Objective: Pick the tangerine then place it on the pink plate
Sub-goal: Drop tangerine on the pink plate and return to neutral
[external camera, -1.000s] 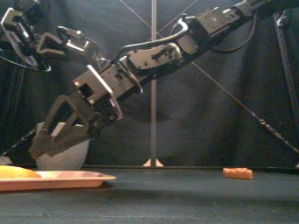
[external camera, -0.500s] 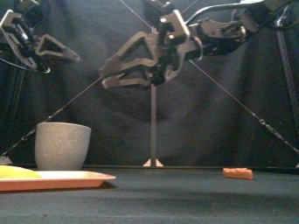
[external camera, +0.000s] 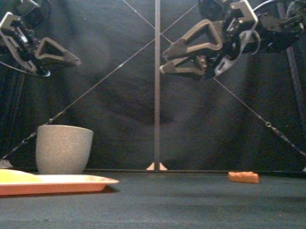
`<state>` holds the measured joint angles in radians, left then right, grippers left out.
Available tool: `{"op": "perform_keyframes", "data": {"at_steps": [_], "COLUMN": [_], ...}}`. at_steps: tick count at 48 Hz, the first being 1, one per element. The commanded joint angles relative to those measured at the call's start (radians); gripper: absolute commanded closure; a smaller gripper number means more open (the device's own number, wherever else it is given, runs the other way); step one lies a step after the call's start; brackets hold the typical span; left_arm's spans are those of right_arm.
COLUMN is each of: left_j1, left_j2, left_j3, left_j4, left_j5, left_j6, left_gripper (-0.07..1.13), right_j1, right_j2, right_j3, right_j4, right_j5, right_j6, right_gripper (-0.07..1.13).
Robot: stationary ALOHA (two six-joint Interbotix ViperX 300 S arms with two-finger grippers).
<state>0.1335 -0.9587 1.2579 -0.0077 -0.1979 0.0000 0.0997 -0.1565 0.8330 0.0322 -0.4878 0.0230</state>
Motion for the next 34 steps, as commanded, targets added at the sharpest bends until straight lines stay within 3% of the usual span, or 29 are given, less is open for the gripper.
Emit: {"op": "perform_keyframes", "data": {"at_steps": [1,34], "left_j1": [0.003,0.003], "left_j2": [0.002,-0.003], "left_j3": [-0.009,0.005], "left_j4": [0.000,0.000], "left_j5": [-0.008,-0.009], "left_j6": [0.002,0.000], "left_gripper": [0.89,0.89], "right_j1": [-0.002,0.002], "right_j2": [-0.072,-0.120], "right_j3": [0.020,0.071], "right_j4": [0.002,0.011], "right_j5": [-0.009,-0.008], "right_j6": [-0.002,-0.002], "right_gripper": [0.22,0.22]}}
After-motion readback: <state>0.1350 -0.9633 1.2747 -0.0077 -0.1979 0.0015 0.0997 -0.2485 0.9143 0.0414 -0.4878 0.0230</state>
